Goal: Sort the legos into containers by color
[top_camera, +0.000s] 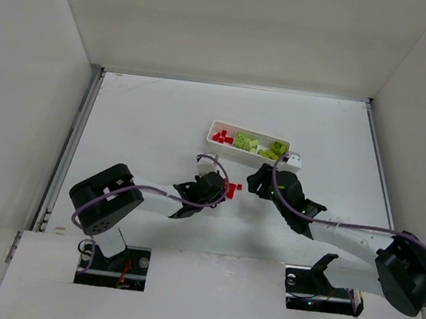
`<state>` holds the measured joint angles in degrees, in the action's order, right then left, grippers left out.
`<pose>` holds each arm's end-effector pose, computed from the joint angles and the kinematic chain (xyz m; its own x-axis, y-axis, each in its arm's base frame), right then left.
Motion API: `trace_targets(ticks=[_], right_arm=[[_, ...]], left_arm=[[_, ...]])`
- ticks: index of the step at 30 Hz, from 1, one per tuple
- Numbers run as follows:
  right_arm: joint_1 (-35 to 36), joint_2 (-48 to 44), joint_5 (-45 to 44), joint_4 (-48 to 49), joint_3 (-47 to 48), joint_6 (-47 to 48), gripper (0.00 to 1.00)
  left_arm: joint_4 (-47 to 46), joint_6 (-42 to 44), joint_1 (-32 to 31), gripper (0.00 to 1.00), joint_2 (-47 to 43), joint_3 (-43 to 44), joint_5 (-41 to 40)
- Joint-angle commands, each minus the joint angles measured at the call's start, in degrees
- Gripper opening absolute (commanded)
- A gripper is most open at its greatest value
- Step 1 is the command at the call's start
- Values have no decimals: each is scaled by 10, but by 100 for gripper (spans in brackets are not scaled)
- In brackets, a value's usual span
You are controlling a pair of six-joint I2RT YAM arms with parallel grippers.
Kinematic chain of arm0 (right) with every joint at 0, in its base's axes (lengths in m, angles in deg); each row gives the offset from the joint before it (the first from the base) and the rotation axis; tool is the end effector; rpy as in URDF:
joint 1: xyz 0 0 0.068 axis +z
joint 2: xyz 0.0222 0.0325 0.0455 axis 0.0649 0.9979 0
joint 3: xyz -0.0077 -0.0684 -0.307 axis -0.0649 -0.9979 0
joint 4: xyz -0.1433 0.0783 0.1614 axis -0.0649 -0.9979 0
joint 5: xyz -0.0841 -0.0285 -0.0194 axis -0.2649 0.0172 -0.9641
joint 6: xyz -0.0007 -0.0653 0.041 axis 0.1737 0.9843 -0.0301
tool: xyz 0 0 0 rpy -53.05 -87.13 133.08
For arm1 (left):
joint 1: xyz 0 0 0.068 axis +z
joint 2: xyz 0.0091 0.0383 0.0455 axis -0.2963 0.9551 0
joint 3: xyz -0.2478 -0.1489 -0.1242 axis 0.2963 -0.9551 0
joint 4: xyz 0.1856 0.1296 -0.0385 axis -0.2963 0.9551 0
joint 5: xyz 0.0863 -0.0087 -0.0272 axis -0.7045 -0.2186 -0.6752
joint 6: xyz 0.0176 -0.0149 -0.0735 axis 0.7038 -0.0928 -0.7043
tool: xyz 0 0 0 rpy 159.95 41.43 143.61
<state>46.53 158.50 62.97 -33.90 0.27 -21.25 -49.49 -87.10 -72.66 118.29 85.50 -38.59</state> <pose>0.1829 0.1382 0.2428 -0.5202 0.3188 -0.7923 -0.1055 0.8966 0.4301 0.2013 -0.2501 0.2013 -0.6328 -0.2997 -0.7140 0.1800 0.8398 -0.5121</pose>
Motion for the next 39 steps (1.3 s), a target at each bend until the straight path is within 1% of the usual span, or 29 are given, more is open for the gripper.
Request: trace_targets(ticks=[1, 4, 8, 11, 13, 15, 17, 22, 28, 32, 36, 39], right_arm=[[3, -26, -5, 24, -13, -12, 63], [4, -36, -4, 17, -27, -21, 63], [9, -21, 0, 18, -35, -25, 63], [18, -6, -4, 28, -37, -34, 63], [22, 2, -5, 32, -34, -33, 63], [28, 5, -6, 32, -33, -37, 63], [33, 8, -7, 32, -31, -38, 63], [39, 7, -15, 33, -33, -43, 63], [45, 14, -15, 33, -32, -47, 63], [50, 11, -18, 33, -34, -50, 63], [56, 7, -18, 31, -37, -55, 63], [56, 4, -20, 33, -42, -61, 63]], left_arm=[[22, -4, 6, 9, -58, -17, -1], [49, -4, 11, 8, -105, -24, 7], [83, 2, 25, 8, -176, -29, 9], [99, 8, 50, 9, -217, -21, 17], [101, 12, 72, 9, -224, -12, 34], [106, 11, 88, 11, -211, -3, 66], [113, 16, 89, 12, -193, 4, 93], [109, 16, 51, 16, -153, 4, 89], [95, 5, 30, 21, -109, 19, 88], [78, -10, 32, 24, -80, 19, 92], [66, -15, 37, 24, -54, 18, 88], [55, -19, 38, 22, -34, 20, 93]])
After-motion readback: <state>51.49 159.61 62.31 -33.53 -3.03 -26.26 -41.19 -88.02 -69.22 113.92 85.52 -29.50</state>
